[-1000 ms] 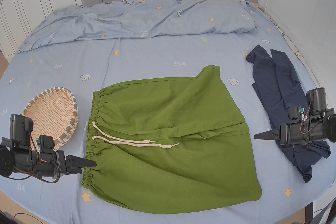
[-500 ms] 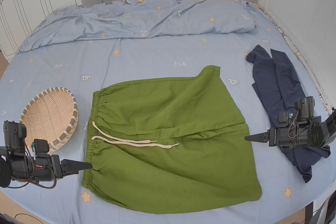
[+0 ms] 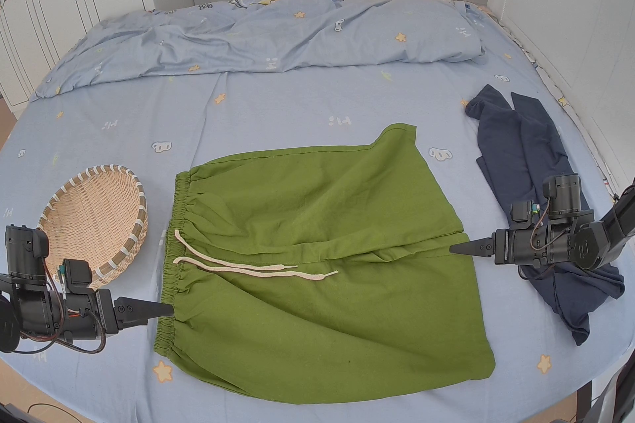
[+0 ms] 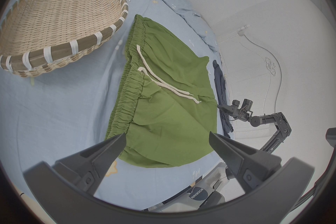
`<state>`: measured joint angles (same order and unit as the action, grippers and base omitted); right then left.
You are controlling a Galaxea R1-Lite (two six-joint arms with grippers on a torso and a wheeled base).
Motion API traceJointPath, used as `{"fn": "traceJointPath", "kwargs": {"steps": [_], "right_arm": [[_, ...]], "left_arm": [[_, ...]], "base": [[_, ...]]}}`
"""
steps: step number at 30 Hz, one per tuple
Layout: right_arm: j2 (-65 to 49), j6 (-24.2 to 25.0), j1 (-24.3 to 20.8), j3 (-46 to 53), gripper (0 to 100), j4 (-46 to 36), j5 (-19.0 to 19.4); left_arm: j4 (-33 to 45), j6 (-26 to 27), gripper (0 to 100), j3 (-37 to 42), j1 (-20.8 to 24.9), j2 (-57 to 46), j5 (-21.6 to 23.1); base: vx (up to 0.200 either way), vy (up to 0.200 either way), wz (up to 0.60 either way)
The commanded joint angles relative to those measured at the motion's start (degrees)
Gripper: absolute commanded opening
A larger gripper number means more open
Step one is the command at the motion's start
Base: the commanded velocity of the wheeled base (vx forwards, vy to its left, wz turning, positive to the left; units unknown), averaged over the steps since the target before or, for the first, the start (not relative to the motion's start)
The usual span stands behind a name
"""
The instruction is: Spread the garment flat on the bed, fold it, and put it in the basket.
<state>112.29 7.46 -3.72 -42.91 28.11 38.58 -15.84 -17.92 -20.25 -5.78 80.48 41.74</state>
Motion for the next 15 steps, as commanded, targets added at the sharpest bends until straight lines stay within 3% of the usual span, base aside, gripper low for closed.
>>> {"fn": "traceJointPath", "kwargs": {"steps": [1,2,3,15], "right_arm": [[1.71,0.54,-0.94,-0.51,100,0.01,0.0],[2.15,0.45,-0.94,-0.51,100,0.01,0.0],[2.15,0.45,-0.94,-0.51,0,0.01,0.0],[3.82,0.54,-0.32,-0.51,0,2.65,0.0]], "left_arm": [[-0.6,-0.01,100,-0.41,-0.11,0.64,-0.08],[-0.6,-0.01,100,-0.49,-0.2,0.64,-0.08],[-0.6,-0.01,100,-0.49,-0.2,0.64,-0.08],[-0.69,0.25,100,-0.67,-1.25,1.34,0.01]], "base": [[0.0,0.0,0.0],[0.0,0.0,0.0],[0.0,0.0,0.0],[0.0,0.0,0.0]]}}
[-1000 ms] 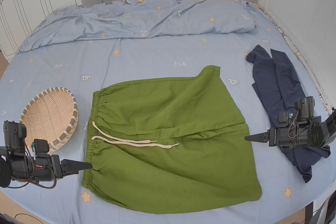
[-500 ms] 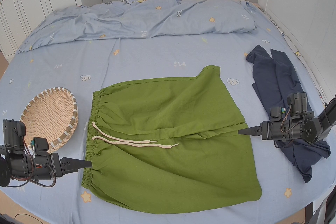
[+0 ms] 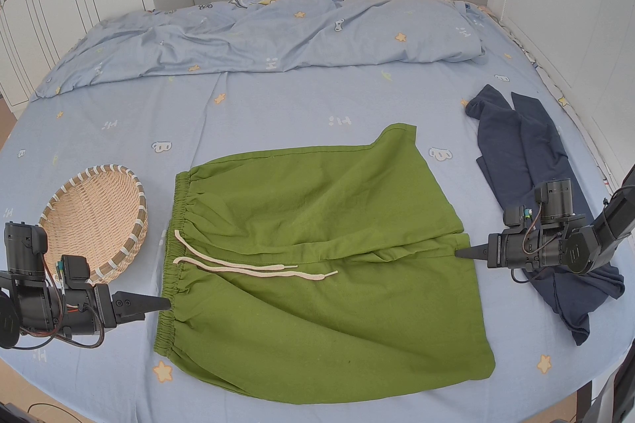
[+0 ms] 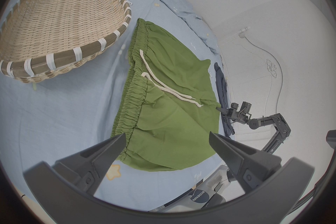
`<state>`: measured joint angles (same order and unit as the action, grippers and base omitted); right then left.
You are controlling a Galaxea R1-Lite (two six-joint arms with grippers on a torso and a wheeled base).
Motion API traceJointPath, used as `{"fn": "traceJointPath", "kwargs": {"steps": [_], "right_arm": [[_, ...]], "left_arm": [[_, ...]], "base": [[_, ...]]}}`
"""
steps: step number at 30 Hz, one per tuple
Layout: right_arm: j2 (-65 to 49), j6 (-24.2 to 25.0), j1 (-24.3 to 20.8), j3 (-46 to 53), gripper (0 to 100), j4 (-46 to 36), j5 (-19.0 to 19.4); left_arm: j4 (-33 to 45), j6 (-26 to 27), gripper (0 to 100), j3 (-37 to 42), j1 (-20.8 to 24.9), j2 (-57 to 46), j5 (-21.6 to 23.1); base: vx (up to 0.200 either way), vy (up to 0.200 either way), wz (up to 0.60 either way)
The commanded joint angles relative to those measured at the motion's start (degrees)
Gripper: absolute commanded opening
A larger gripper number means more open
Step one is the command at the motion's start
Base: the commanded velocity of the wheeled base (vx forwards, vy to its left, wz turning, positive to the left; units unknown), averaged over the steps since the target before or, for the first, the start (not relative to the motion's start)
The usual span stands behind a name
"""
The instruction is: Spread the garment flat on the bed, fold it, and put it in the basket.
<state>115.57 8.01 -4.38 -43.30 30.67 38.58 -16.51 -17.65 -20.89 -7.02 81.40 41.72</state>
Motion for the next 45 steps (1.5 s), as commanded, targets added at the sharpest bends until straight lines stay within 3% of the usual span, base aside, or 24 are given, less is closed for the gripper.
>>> {"fn": "traceJointPath", "kwargs": {"steps": [1,9,20,21,30,38,45], "right_arm": [[0.45,0.16,0.42,-0.29,0,0.27,0.0],[0.19,5.7,1.74,-2.58,0,2.64,-0.18],[1.15,7.99,1.3,-3.02,0,5.54,-0.53],[1.15,7.99,1.39,-3.02,100,5.54,-0.53],[0.19,8.6,2.0,-1.52,100,5.01,-0.53],[-9.57,10.62,3.5,5.6,100,5.1,-0.26],[-13.7,10.45,3.76,9.81,100,5.63,0.26]], "left_arm": [[-0.02,-0.01,100,-0.02,-0.01,0.43,0.03],[-0.02,0.07,100,-0.02,-0.01,0.43,0.03],[-0.02,0.16,100,0.15,-0.19,2.19,0.03],[-0.02,0.16,100,0.15,-0.19,2.19,0.03],[-1.07,0.6,100,0.33,-0.89,6.67,0.12],[-7.22,8.16,100,3.23,-1.15,17.04,1.53],[-7.22,8.78,100,3.49,-1.06,17.92,1.61]], "base": [[0.0,0.0,0.0],[0.0,0.0,0.0],[0.0,0.0,0.0],[0.0,0.0,0.0],[0.0,0.0,0.0],[0.0,0.0,0.0],[0.0,0.0,0.0]]}}
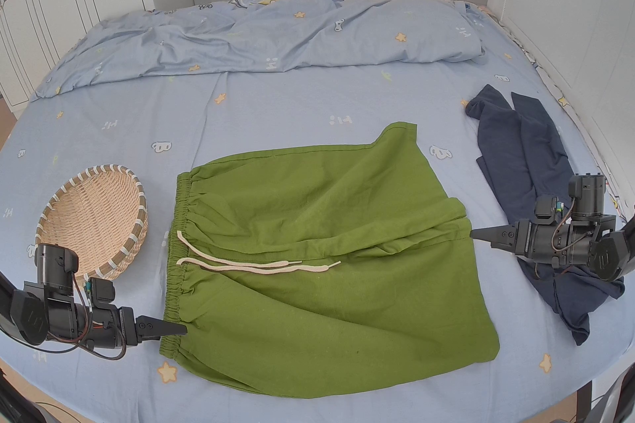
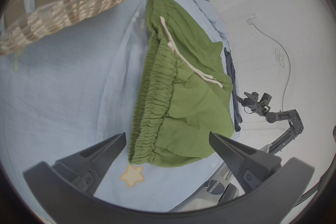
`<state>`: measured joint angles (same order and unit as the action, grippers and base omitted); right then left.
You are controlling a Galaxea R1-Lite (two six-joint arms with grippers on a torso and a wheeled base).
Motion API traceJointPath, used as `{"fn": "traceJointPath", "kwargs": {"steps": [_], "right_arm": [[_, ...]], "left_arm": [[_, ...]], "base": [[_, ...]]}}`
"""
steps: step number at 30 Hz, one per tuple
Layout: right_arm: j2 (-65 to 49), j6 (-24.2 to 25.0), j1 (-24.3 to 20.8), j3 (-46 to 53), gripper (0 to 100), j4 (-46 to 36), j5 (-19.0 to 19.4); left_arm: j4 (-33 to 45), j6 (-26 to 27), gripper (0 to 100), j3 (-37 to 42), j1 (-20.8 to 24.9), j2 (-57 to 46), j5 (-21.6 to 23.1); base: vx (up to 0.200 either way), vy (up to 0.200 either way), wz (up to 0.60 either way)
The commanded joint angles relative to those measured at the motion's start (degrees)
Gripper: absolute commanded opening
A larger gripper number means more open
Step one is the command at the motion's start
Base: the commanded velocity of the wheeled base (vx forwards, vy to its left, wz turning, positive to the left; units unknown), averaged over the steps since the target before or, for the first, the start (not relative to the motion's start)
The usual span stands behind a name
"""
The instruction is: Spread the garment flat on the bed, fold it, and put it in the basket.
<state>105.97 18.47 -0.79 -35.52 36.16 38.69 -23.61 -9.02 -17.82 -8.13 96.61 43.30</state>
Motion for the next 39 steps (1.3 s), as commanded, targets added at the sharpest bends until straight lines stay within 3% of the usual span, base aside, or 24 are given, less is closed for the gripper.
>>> {"fn": "traceJointPath", "kwargs": {"steps": [1,14,17,18,28,32,39], "right_arm": [[-4.2,-0.1,0.18,2.12,100,0.14,0.15],[-4.2,-0.28,0.18,2.12,100,0.23,0.07],[-4.2,-0.28,0.18,2.12,100,0.23,0.07],[-4.2,-0.28,0.18,2.12,100,0.23,0.07],[-4.02,-0.45,0.27,3.0,100,0.23,0.07],[-4.99,-0.45,0.18,5.99,100,0.14,0.07],[-8.59,-1.24,-0.53,14.43,100,-0.47,0.07]], "left_arm": [[-0.12,0.14,100,0.24,0.31,3.32,0.03],[-0.47,0.06,100,-0.99,1.01,7.36,0.2],[-0.73,-0.47,100,-1.6,3.21,8.24,0.56],[-0.73,-0.47,0,-1.6,3.3,8.24,0.56],[-0.56,-0.47,0,-0.11,0.92,7.36,0.91],[-0.21,0.14,0,2.44,-5.14,5.61,3.81],[-0.29,4.27,0,5.17,-10.68,5.96,4.34]], "base": [[0.0,0.0,0.0],[0.0,0.0,0.0],[0.0,0.0,0.0],[0.0,0.0,0.0],[0.0,0.0,0.0],[0.0,0.0,0.0],[0.0,0.0,0.0]]}}
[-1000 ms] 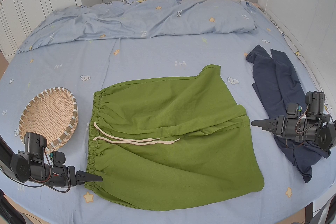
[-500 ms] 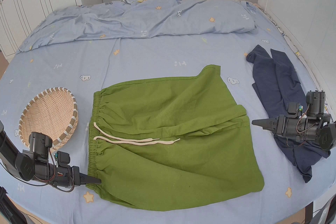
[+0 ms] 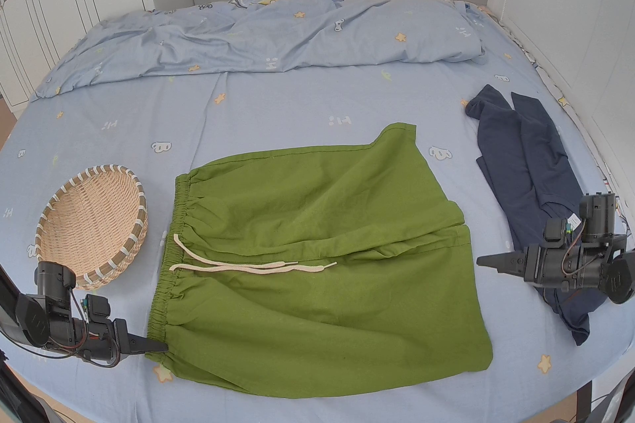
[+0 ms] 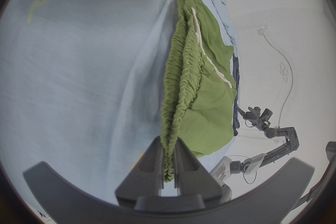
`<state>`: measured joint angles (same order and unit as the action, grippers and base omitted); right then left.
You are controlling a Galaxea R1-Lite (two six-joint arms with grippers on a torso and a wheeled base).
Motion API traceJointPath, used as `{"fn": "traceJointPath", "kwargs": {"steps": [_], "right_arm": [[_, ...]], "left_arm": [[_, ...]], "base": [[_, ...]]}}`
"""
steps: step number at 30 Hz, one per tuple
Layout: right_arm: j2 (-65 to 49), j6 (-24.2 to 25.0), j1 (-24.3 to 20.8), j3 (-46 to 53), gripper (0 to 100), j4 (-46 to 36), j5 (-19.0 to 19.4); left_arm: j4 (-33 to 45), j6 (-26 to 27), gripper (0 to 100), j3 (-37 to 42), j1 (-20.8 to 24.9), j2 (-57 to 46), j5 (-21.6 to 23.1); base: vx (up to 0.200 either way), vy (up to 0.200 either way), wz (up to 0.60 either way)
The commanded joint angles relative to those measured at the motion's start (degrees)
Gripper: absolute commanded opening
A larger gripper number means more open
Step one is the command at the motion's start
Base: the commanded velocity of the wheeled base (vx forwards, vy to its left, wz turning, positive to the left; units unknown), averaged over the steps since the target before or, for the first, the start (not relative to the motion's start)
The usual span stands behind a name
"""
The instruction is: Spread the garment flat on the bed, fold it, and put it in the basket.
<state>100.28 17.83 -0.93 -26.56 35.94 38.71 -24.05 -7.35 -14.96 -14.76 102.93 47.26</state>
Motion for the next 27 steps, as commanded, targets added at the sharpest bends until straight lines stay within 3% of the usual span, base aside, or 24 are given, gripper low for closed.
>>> {"fn": "traceJointPath", "kwargs": {"steps": [1,9,17,27], "right_arm": [[-2.98,-1.05,-0.48,6.79,100,-0.43,0.05],[-2.28,-5.71,-1.53,15.14,100,-0.69,0.76],[0.27,-6.5,-2.33,16.9,100,-0.69,7.35],[5.72,-8.61,-5.23,17.86,100,-0.43,7.61]], "left_arm": [[0.06,3.66,0,2.74,-4.57,-0.09,0.46],[0.06,7.61,0,3.44,-3.87,0.43,0.55],[-0.21,7.61,0,3.18,-3.78,0.52,0.55],[-0.21,7.61,0,2.74,-3.78,0.61,0.55]], "base": [[0.0,0.0,0.0],[0.0,0.0,0.0],[0.0,0.0,0.0],[0.0,0.0,0.0]]}}
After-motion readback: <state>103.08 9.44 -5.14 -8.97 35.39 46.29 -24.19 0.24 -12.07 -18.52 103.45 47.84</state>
